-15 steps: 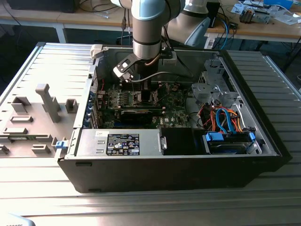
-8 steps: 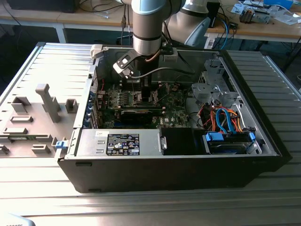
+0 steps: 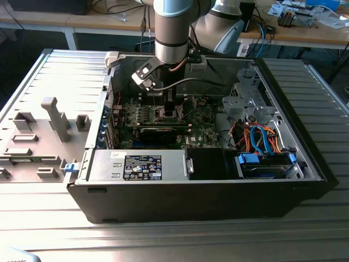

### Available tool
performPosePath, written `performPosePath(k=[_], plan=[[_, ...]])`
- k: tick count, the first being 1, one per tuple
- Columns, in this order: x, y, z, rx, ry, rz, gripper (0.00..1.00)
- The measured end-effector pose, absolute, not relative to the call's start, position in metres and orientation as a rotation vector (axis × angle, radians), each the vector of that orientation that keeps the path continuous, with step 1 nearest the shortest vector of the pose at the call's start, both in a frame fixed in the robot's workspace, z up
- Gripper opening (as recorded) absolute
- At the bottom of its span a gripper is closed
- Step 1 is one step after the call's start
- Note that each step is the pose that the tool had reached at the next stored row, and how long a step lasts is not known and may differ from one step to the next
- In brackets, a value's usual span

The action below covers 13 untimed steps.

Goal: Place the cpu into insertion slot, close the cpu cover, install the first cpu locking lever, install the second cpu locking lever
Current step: 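Place the cpu into insertion slot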

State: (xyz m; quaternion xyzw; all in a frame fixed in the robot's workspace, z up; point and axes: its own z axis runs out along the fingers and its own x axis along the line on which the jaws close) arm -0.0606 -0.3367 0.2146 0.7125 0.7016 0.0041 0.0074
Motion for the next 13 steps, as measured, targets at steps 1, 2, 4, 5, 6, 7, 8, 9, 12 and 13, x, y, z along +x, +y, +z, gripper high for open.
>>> performPosePath(k=[1,2,4,5,6,7,8,9,12,13], plan=[[-0.06,-0.337,0.214,2.228,2.196,0.01,0.42],[-0.06,-0.338,0.214,2.227,2.199,0.008,0.29],[-0.06,-0.339,0.212,2.216,2.214,0.004,0.29],[-0.059,-0.339,0.21,2.199,2.233,0.0,0.24],[-0.059,-0.339,0.209,2.183,2.253,-0.005,0.11],[-0.059,-0.339,0.208,2.174,2.263,-0.007,0.11],[-0.058,-0.339,0.207,2.169,2.27,-0.011,0.11],[-0.057,-0.339,0.206,2.168,2.279,-0.018,0.11],[-0.051,-0.339,0.203,2.17,2.295,-0.044,0.11],[-0.051,-0.339,0.203,2.17,2.296,-0.044,0.11]])
